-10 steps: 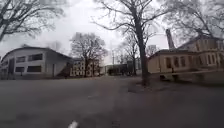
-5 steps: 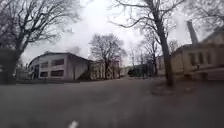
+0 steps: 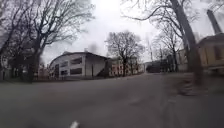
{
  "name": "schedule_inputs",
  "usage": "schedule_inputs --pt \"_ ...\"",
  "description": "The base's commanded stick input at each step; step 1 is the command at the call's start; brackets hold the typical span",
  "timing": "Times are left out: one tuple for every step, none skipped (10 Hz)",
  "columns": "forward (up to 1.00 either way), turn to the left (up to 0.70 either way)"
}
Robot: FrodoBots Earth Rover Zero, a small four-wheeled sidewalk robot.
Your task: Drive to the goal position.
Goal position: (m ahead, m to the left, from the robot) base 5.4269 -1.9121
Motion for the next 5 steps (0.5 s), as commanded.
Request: schedule_inputs --pt "1.00 0.08" --pt "1.00 0.00" --pt "1.00 0.00" --pt "1.00 -0.04" --pt "1.00 -0.35"
